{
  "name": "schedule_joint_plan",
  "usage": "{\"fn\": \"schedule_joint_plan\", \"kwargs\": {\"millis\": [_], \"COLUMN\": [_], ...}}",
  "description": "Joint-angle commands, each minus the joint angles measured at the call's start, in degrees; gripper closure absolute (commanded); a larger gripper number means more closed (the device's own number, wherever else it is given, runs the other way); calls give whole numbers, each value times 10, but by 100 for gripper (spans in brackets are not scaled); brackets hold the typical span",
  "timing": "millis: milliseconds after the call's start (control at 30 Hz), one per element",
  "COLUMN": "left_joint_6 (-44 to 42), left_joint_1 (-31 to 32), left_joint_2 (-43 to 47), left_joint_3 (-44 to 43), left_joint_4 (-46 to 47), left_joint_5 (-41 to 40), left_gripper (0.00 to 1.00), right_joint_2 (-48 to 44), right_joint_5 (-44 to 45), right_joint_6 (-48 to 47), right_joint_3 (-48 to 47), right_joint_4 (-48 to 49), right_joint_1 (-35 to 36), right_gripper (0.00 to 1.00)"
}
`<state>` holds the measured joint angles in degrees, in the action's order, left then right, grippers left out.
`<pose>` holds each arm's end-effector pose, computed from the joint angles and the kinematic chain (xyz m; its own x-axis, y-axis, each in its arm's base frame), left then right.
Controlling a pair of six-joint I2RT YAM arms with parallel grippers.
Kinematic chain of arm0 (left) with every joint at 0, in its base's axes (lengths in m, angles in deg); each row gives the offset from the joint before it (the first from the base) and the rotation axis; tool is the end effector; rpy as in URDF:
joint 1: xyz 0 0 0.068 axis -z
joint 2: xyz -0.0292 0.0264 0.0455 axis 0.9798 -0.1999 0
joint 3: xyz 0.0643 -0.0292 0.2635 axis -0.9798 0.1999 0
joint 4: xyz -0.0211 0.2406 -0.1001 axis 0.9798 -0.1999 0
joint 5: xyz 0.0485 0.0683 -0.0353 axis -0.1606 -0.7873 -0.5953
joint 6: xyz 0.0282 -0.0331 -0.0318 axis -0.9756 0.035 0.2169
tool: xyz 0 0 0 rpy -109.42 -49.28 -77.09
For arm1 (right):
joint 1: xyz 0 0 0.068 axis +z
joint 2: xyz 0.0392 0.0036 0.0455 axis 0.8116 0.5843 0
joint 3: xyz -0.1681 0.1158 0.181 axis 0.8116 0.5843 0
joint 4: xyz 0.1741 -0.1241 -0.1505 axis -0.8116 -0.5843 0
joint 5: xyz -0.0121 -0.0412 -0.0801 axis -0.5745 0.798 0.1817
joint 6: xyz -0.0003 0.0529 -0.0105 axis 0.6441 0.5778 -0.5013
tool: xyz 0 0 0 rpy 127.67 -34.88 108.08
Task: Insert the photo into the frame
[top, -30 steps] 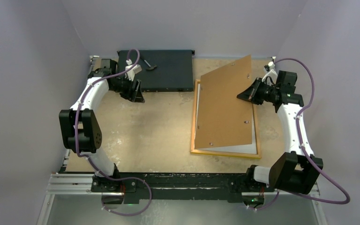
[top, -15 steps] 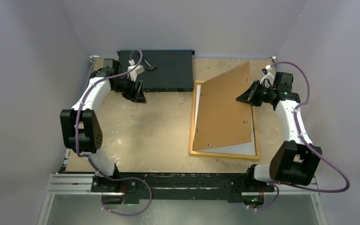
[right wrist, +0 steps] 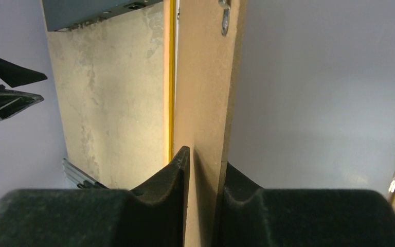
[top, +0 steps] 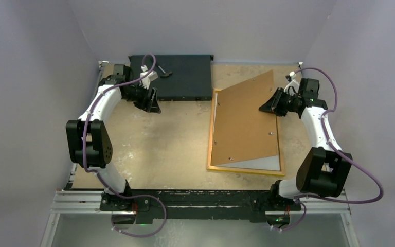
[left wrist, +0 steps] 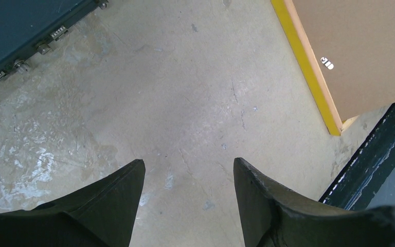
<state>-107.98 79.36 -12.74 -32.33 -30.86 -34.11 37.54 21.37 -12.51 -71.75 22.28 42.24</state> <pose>0.3573 -0.0286 0.2659 -0.7567 0.2662 -0.5971 0.5725 0.7110 -0.4084 0.3013 -0.0416 0.2926 -0.7280 0.3869 -0.5661 -0.0621 0.7850 0.6164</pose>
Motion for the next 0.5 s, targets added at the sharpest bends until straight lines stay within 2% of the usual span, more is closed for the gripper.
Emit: {"fn": "schedule_joint_plan", "kwargs": {"millis": [0,167,467], "left_joint_6": [4,5,6], "left_joint_1": [3,4,4], "left_joint_2": [4,2,3], "left_joint_3": [-1,-2,3], "left_joint_4": [16,17,17], "left_joint_5": [6,5,5], "left_gripper": [38,38,38], "right_joint_2": [3,7,37], "right_joint_5": [4,21,102], "right_joint_6": [-20,-22,-23], "right_joint_3": [-31,-28,-39], "right_joint_4": [24,31,29], "right_joint_1": [2,14,76], "right_gripper": [75,66,60]}}
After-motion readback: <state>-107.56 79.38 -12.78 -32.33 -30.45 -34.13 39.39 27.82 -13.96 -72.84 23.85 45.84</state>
